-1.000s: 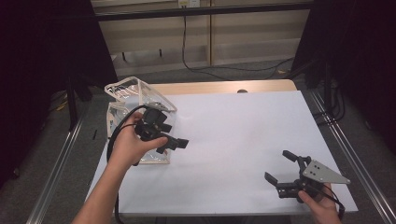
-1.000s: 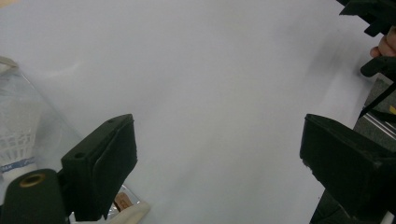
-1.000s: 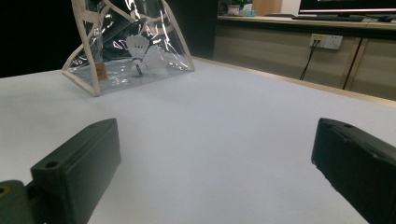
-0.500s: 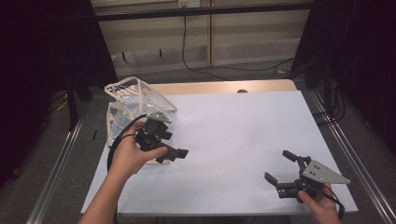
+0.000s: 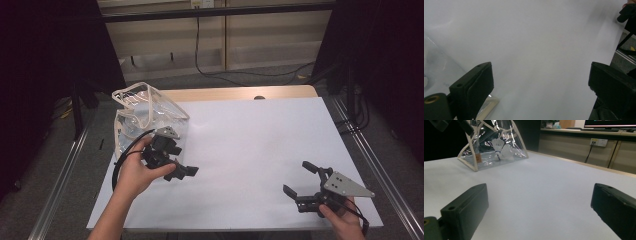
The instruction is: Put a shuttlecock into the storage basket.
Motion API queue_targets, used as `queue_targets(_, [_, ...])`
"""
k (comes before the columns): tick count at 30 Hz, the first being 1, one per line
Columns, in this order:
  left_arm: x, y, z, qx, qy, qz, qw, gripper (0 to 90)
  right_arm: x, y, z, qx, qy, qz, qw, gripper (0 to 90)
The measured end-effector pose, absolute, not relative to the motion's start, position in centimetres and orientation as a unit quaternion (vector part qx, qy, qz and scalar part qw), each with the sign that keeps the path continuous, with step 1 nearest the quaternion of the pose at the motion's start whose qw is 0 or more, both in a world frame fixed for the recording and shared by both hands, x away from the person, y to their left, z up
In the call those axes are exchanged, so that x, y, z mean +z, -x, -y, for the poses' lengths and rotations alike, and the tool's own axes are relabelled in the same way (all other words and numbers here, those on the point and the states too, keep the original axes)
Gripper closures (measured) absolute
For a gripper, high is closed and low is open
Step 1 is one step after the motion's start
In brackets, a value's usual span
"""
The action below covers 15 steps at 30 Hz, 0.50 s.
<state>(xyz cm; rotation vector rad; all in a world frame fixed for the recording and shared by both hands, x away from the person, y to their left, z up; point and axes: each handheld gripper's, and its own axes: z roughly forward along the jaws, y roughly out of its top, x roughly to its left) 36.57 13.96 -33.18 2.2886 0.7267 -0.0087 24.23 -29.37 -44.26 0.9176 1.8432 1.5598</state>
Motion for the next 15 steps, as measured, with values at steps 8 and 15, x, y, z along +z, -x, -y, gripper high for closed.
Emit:
queue_targets(8, [-33.58, -36.32, -14.53, -0.006, -0.887, -0.278, 0.369, 6.0, -44.25, -24.23, 29.35, 0.58, -0.341, -0.686, 0.277, 0.7])
queue_targets(15, [-34.01, -35.96, -14.62, -0.009, -0.891, -0.268, 0.366, 6.0, -44.27, -24.26, 29.37, 0.579, -0.34, -0.687, 0.276, 0.7])
